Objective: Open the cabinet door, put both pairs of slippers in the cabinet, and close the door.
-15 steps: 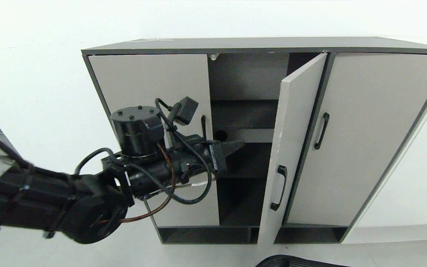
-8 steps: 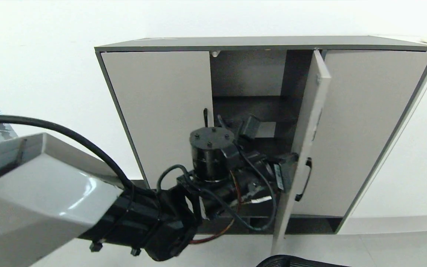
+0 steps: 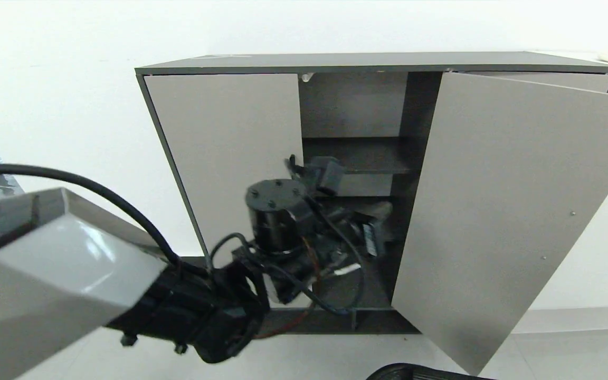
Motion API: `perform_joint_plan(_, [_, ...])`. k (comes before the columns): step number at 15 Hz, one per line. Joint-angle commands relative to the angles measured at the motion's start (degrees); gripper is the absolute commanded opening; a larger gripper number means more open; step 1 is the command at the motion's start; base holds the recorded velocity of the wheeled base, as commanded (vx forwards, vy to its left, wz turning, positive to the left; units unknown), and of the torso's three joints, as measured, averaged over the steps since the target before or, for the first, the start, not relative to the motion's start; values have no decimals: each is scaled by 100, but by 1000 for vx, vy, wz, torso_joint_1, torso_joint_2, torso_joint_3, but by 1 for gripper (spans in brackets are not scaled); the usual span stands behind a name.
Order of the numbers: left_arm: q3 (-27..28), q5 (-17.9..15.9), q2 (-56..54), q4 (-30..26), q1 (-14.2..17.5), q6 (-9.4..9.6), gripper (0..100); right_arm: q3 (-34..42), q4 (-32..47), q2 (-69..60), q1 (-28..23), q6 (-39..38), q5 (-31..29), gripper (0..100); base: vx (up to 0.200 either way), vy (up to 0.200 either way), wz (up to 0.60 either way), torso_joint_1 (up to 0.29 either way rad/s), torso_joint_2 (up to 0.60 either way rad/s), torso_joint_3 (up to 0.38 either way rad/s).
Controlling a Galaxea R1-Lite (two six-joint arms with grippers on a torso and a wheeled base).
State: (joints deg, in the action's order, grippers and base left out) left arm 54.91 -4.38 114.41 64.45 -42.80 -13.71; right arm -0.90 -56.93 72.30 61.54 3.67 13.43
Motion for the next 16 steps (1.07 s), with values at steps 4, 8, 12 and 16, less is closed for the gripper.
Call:
perform_joint_plan(4, [-2968,2169,-5192,-2253,1274,1389,0,-261,33,117,-652,-165,-1396,0,0,0,0,0,0,0])
perform_joint_plan(8, [-2766,3874,-9006,-6568,2514,1547,0,-1149,24,583,-669,-903,-3382,0,0,0,0,0,0,0])
perform_joint_plan(12, [-3460,3857,-11045,-7869,4456,1477,0,-2221,6,1576,-1021,-1474,-4569,0,0,0,0,0,0,0])
perform_joint_plan(16, [-5130,2758,-11441,-6981,4254,853,0,-2186,6,1664,-1135,-1466,-4569,0,0,0,0,0,0,0])
